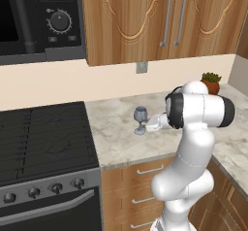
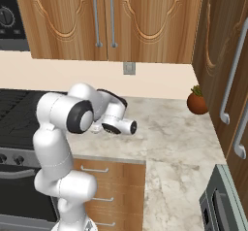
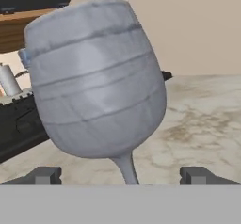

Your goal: Retrieve the wine glasses from the counter and place one next to each plate.

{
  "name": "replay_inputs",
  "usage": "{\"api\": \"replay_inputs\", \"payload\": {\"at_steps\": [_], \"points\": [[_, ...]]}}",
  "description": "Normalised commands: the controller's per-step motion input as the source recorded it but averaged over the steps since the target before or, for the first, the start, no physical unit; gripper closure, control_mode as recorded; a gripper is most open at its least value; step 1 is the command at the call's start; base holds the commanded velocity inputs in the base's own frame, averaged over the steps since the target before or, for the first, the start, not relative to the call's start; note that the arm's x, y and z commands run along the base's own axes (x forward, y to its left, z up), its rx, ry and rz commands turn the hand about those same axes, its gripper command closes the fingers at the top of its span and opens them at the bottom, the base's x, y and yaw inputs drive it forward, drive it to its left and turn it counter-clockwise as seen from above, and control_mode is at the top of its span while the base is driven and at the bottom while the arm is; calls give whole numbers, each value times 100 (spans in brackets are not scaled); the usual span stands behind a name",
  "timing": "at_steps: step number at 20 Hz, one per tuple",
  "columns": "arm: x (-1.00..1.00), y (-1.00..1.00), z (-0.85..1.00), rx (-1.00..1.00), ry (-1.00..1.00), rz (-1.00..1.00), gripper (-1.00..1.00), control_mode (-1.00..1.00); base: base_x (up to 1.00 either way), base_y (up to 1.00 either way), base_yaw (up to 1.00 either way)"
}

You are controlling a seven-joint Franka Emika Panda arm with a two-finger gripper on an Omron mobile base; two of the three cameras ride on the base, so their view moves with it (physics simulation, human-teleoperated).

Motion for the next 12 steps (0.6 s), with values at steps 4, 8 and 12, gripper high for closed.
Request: {"api": "replay_inputs", "payload": {"at_steps": [4, 8, 12], "points": [[0, 0, -1, 0, 3, 13, -100, -100, 0, 0, 0], [5, 0, -4, 0, 2, 9, -100, -100, 0, 0, 0], [18, 8, -8, 0, 1, 2, -100, -100, 0, 0, 0]]}}
